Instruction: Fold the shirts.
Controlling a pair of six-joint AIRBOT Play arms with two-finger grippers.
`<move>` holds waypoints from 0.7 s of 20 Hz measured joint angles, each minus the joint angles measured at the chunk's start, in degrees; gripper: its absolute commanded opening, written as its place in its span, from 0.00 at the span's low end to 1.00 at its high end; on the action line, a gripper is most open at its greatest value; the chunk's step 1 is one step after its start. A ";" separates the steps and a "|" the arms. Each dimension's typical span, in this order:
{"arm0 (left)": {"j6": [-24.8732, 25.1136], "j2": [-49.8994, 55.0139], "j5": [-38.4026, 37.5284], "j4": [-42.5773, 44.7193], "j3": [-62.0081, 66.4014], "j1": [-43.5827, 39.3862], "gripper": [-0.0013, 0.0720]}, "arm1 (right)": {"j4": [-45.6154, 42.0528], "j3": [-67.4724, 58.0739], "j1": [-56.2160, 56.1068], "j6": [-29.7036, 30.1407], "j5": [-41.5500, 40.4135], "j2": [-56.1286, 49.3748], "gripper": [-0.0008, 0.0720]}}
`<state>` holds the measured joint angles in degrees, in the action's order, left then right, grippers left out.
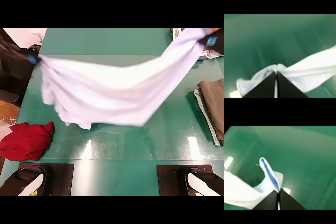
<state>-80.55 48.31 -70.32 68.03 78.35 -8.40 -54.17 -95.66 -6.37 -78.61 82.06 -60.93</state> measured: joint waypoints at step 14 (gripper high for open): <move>5.81 0.07 7.72 -5.40 -35.82 -0.02 0.76 | -0.04 32.85 0.09 0.48 -8.72 0.13 0.03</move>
<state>-74.74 48.38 -62.61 62.63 42.52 -8.43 -54.22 -62.81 -6.28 -78.13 73.34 -60.80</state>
